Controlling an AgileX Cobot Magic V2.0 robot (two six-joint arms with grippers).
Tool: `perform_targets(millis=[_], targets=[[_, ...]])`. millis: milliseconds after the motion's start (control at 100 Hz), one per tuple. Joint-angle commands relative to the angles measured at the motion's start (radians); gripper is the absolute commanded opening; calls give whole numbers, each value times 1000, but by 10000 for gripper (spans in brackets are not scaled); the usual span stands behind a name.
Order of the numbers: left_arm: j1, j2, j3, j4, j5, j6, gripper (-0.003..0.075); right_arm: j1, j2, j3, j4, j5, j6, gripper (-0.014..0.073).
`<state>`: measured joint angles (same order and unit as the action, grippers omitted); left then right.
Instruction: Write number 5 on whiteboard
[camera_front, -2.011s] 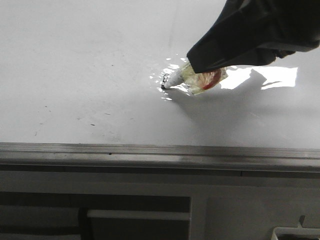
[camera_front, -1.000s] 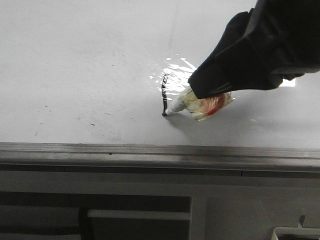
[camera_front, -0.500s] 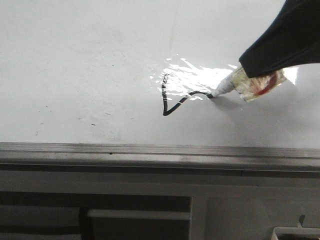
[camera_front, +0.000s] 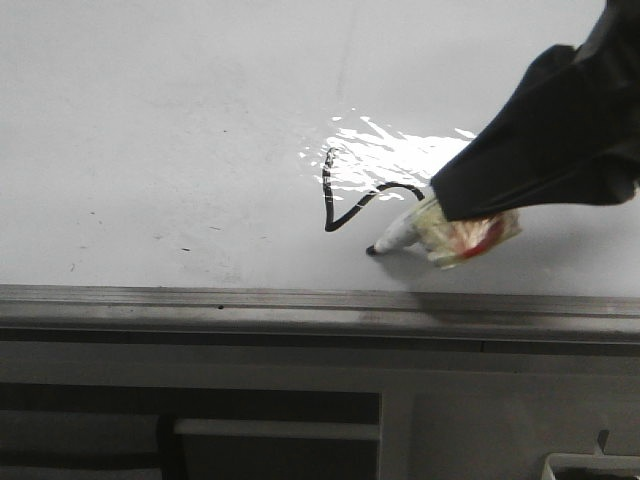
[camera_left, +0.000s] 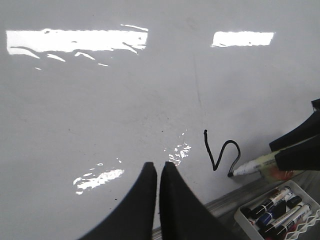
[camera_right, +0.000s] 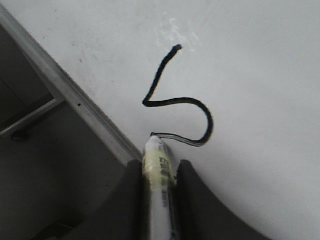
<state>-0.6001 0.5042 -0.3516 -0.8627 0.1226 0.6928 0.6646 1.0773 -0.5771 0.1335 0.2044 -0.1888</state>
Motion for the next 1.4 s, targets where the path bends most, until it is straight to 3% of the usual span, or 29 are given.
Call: perform_targets(millis=[0,290,540,1390], targets=[[3,2,-29,-13,-56,-7,-20,19,44,-13,-26,-33,-6,-42],[3,2,-29,-13,-56,-7,-20,52,10,-88,-28,-31,-6,-42],[3,2,-29,-13,-56,-7,-20,64,-45,-194,-133,-47,-8,-42],[3,2,-29,-13,-56,-7,-20,0,23,-197,-133,-44,-8,-42]])
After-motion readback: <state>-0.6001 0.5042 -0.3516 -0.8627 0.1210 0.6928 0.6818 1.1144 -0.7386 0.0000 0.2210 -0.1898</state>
